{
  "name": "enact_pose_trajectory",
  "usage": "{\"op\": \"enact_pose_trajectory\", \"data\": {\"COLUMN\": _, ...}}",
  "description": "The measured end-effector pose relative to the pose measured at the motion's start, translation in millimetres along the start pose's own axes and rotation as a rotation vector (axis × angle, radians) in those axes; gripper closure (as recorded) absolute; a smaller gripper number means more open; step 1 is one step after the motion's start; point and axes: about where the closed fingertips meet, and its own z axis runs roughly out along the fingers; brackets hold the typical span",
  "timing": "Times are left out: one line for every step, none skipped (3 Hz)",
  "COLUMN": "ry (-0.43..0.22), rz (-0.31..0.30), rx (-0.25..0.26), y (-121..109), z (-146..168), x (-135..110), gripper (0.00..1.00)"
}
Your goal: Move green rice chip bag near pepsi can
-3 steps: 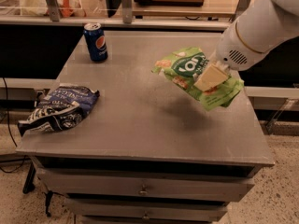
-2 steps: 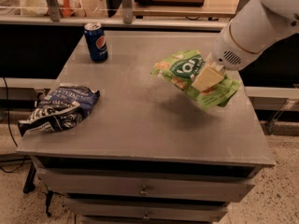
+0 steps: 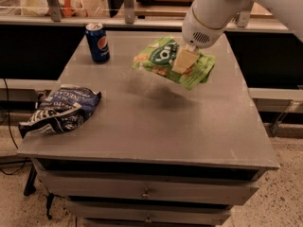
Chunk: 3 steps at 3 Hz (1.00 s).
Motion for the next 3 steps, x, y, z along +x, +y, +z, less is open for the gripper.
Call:
{"op": "enact_pose_trajectory", "data": {"ry": 0.012, "rz": -0.125, "rx": 0.028, "y": -22, "z": 10, "x": -43, "gripper": 1.0}}
{"op": "enact_pose_trajectory", "data": {"ry": 0.016, "rz": -0.19, "rx": 0.058, "y": -44, "z": 25, "x": -75, "gripper": 1.0}}
{"op": "enact_pose_trajectory", "data": {"ry": 0.002, "rz": -0.205, "rx": 0.073, "y": -64, "z": 40, "x": -96, "gripper": 1.0}}
